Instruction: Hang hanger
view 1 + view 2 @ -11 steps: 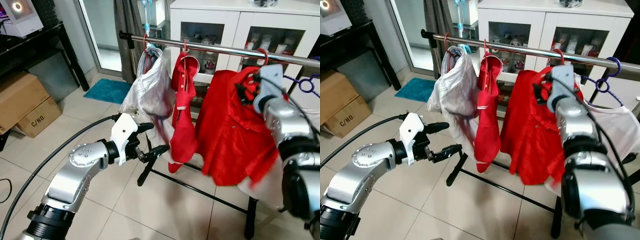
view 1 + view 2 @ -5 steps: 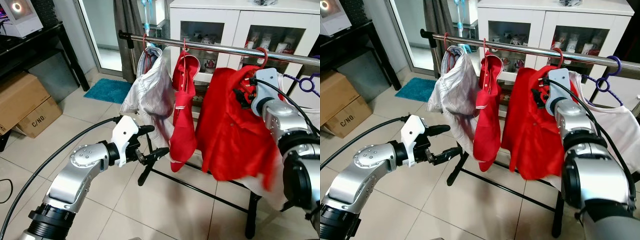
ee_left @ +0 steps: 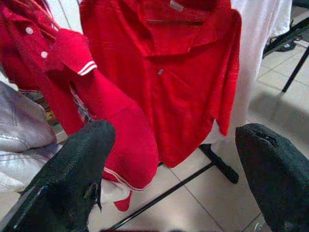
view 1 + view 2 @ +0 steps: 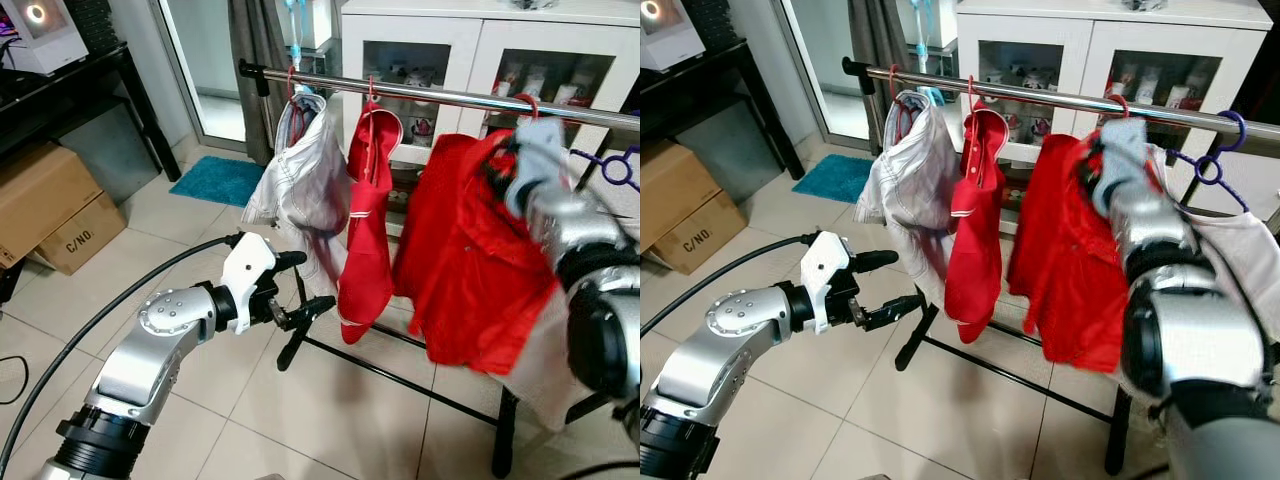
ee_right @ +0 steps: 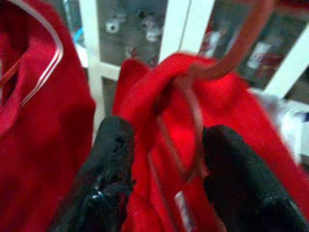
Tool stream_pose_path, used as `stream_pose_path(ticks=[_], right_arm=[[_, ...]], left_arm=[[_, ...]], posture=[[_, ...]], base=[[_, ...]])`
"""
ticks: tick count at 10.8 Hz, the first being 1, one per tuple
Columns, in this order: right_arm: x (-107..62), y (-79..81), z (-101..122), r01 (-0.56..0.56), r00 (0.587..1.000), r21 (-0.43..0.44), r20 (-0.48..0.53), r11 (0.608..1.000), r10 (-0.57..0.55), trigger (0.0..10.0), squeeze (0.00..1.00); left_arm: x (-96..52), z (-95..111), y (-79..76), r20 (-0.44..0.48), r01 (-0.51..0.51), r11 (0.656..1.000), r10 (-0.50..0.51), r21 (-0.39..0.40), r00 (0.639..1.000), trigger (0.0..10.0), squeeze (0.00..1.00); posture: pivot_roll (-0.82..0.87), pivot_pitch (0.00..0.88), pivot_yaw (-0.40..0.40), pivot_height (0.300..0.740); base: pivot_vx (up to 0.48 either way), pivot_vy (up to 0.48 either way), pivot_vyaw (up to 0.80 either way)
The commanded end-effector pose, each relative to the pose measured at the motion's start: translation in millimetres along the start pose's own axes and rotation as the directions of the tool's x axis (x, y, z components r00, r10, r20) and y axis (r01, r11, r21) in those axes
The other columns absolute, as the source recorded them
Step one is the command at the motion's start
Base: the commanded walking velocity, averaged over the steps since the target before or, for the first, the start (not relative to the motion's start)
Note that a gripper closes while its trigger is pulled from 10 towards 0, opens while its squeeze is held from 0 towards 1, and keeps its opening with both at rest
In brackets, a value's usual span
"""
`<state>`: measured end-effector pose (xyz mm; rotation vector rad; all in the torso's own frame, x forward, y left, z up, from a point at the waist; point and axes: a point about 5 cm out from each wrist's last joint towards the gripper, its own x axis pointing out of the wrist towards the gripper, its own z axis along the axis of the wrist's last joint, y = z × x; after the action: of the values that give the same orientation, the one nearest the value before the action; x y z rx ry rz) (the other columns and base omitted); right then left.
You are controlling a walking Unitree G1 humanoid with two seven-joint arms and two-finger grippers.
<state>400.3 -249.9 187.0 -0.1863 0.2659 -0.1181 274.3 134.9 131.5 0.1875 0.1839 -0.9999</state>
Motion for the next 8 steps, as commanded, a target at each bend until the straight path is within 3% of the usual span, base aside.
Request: stream_pose_path(ticks=[1,5,8], right_arm=[[0.2,-0.4,3,0.009,1.000,0.008,0.002,1.000,-0.009,4.4,0.00],[-0.8,-5.8,-6,0.043,0.999,-0.009,-0.015,0.999,-0.043,4.8,0.00],[-1.0,-3.0,-15,0.040,0.999,-0.010,-0.029,0.999,-0.040,3.7,0.00]], left_arm=[[-2.2,1,1.4,-0.013,-0.004,1.000,0.005,0.028,1.000,10.0,0.27],[-7.4,-3,-4.6,-0.037,0.030,0.999,-0.029,0.030,0.999,10.0,0.27],[-16.8,7,-8.4,-0.044,0.045,0.998,-0.043,0.036,0.998,10.0,0.27]], posture=[[-0.07,0.000,0.107,0.740],[-0.05,0.056,0.125,0.740],[-0.02,0.108,0.118,0.740]], base=[[0.000,0.000,0.00],[0.000,0.000,0.00],[0.000,0.000,0.00]])
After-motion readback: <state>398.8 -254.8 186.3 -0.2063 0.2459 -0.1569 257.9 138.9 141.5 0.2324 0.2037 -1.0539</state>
